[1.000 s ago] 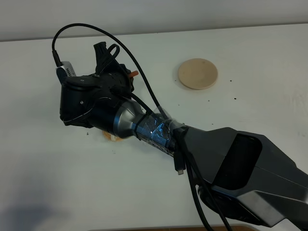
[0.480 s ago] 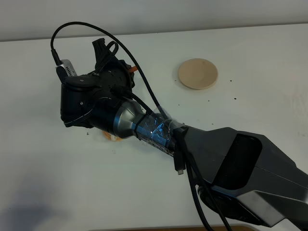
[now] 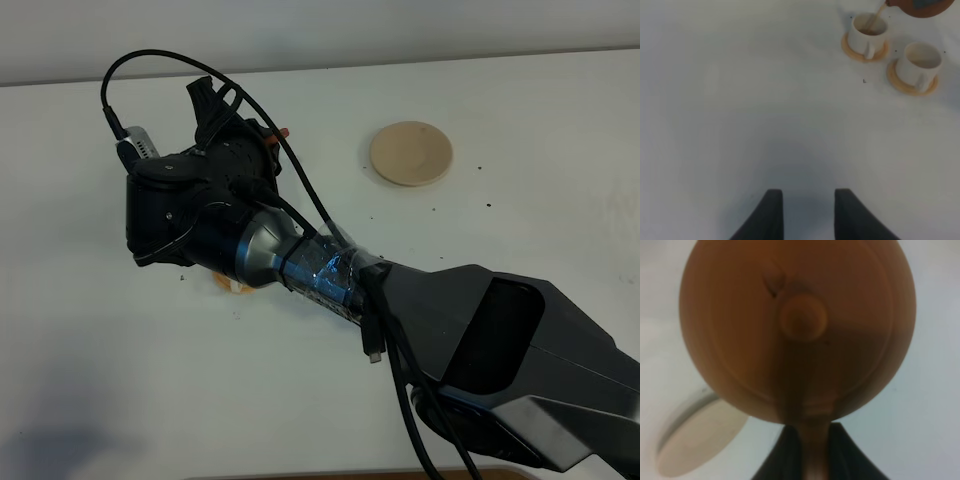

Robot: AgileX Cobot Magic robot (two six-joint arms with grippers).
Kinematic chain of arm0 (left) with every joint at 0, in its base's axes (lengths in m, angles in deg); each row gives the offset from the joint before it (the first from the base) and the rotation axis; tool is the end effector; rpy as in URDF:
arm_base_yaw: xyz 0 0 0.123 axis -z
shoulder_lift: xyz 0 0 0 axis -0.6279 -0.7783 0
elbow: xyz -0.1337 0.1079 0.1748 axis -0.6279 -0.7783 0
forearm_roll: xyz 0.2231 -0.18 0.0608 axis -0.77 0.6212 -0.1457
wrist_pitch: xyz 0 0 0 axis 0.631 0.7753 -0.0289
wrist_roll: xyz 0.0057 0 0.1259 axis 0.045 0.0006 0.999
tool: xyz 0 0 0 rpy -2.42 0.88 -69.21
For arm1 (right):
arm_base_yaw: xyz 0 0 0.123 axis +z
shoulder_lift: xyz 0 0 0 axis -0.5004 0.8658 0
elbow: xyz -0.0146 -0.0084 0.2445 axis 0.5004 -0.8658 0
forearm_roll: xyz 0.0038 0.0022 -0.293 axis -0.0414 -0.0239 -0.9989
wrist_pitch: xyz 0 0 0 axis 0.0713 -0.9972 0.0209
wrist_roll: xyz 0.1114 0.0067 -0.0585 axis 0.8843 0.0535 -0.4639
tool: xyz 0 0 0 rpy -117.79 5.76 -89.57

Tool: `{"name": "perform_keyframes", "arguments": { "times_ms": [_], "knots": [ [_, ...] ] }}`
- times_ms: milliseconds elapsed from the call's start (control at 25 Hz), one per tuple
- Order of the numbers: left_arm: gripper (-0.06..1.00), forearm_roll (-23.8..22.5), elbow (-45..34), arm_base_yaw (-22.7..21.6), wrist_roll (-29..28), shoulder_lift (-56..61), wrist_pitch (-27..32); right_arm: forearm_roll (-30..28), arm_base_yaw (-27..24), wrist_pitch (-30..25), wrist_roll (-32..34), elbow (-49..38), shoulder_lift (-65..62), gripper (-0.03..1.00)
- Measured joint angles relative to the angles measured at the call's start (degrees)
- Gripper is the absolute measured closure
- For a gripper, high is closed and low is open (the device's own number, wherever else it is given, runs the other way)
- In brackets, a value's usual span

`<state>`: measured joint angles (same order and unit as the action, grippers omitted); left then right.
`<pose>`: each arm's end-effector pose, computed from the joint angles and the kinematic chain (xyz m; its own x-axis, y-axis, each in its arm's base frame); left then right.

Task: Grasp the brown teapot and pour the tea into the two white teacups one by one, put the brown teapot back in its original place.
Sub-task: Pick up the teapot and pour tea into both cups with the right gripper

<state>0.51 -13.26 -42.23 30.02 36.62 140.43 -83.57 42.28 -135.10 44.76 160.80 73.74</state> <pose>0.1070 0.0020 0.2691 -0.4838 -0.0468 -0.8739 -0.0380 0.9987 -0.0324 0.2653 0.5019 0.1296 0.3104 -0.8420 0.4413 -0.4371 -0.5386 -0.7203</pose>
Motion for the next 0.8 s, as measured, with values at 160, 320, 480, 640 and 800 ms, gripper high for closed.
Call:
{"name": "perform_keyframes", "arguments": {
  "times_ms": [160, 320, 480, 640, 800],
  "knots": [
    [0.65, 0.0, 0.0, 0.0, 0.0, 0.0, 0.0, -0.2, 0.0, 0.0, -0.7, 0.0, 0.0, 0.84],
    [0.65, 0.0, 0.0, 0.0, 0.0, 0.0, 0.0, -0.3, 0.0, 0.0, -2.1, 0.0, 0.0, 0.84],
    [0.65, 0.0, 0.0, 0.0, 0.0, 0.0, 0.0, -0.9, 0.0, 0.0, -3.0, 0.0, 0.0, 0.84],
    [0.65, 0.0, 0.0, 0.0, 0.0, 0.0, 0.0, -1.6, 0.0, 0.0, -3.1, 0.0, 0.0, 0.84],
    [0.65, 0.0, 0.0, 0.0, 0.0, 0.0, 0.0, -1.9, 0.0, 0.0, -4.1, 0.0, 0.0, 0.84]
  ]
}}
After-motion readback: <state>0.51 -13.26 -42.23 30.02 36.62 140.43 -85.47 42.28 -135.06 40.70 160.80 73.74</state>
